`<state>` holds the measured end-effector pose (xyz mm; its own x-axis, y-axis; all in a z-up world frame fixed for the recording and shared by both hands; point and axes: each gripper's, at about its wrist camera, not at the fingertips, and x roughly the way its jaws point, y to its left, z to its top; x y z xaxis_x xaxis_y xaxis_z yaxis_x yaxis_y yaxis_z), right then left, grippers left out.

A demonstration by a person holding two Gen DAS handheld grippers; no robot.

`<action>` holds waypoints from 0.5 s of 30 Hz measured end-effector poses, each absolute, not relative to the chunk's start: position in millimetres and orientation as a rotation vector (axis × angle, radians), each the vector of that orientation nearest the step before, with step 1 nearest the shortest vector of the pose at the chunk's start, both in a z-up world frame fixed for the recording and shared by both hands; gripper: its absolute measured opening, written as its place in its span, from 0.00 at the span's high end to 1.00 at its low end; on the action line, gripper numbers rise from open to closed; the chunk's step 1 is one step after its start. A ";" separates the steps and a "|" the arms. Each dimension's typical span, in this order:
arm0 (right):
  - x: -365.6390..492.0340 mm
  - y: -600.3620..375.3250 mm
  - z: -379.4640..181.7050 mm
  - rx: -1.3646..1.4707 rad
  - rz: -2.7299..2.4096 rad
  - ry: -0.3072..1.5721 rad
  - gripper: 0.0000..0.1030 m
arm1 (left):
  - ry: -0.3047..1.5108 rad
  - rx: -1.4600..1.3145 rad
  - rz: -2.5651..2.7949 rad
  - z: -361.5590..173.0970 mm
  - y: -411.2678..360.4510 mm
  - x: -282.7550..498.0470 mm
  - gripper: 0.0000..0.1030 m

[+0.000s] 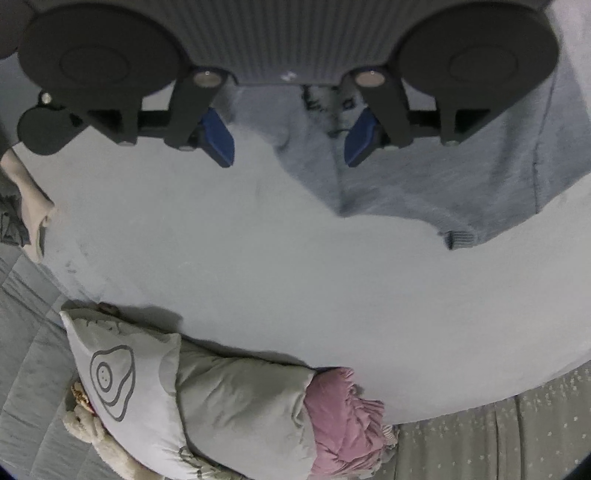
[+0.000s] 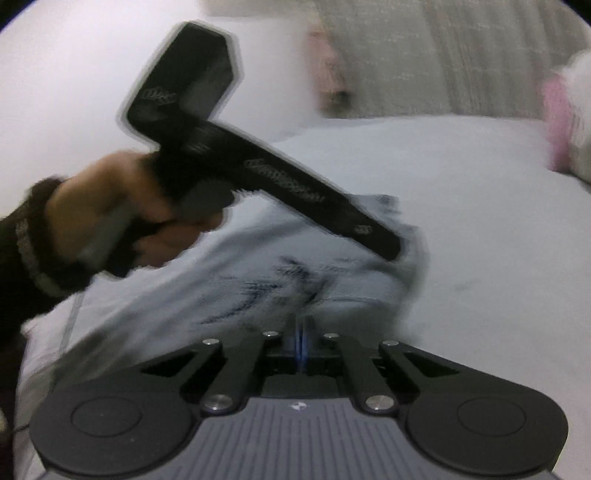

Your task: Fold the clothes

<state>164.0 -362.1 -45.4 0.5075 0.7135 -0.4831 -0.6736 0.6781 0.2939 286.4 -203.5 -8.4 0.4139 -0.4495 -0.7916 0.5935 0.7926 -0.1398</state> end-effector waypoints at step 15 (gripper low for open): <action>184.7 -420.3 -56.3 0.275 0.550 0.689 0.57 | 0.936 0.122 -0.608 -25.6 -186.7 284.3 0.91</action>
